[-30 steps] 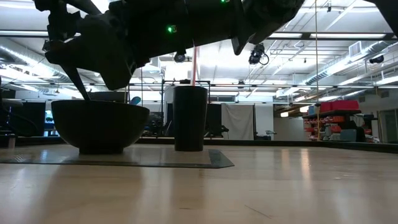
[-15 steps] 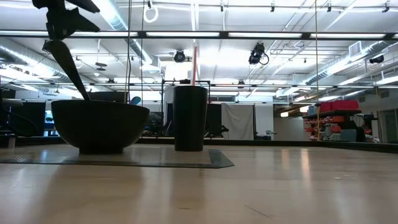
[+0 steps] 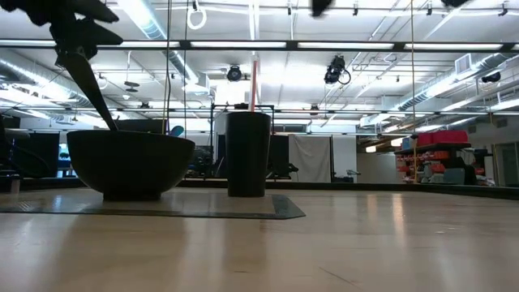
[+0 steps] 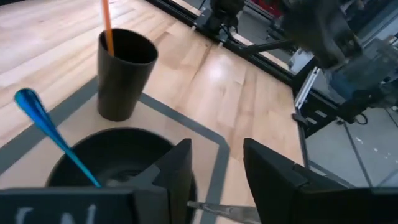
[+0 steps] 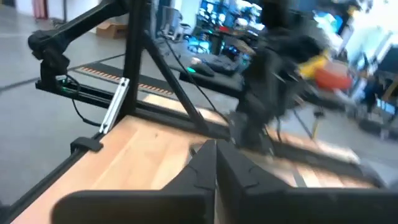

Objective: Pick & Place Utensil
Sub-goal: Return to Home Position

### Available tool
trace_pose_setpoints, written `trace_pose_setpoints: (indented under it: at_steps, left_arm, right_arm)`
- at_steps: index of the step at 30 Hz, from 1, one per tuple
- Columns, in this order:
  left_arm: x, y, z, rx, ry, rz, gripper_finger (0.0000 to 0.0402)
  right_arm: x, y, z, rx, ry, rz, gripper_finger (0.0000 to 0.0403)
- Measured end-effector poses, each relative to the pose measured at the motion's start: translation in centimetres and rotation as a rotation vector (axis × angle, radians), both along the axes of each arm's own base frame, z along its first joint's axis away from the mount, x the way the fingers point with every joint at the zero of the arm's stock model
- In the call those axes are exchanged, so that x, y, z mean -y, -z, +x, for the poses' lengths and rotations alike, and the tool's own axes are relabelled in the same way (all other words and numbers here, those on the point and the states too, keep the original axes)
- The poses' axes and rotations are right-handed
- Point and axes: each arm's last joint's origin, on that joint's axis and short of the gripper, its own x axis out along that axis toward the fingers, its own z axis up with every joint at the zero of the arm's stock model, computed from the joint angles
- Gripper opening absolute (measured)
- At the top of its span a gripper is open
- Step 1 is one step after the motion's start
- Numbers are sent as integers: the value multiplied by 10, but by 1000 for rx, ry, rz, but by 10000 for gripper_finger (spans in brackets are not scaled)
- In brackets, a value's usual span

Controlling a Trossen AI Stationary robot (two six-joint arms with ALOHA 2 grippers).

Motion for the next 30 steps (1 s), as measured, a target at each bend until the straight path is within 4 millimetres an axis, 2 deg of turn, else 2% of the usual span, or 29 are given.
trace_pose_setpoints:
  at_steps: [4,10,13,17,22,24,30]
  left_arm:
    - [-5,6,-6,88,-1,12,122]
    - [-19,-5,-19,227,-28,10,76]
    - [-28,-16,-30,264,-46,12,57]
    - [-37,-25,-42,315,-50,103,41]
    - [-41,-13,-51,328,-31,180,26]
    - [-42,-6,-52,328,-18,188,18]
    - [-42,17,-52,300,-7,241,5]
  right_arm:
    - [23,1,-51,-11,36,132,14]
    - [49,-2,-121,41,-7,307,18]
    - [59,-7,-148,70,-39,379,10]
    - [72,-14,-178,60,-75,438,3]
    - [81,-15,-197,14,-120,442,2]
    - [87,-14,-198,-8,-138,436,2]
    - [115,-10,-194,-37,-42,475,1]
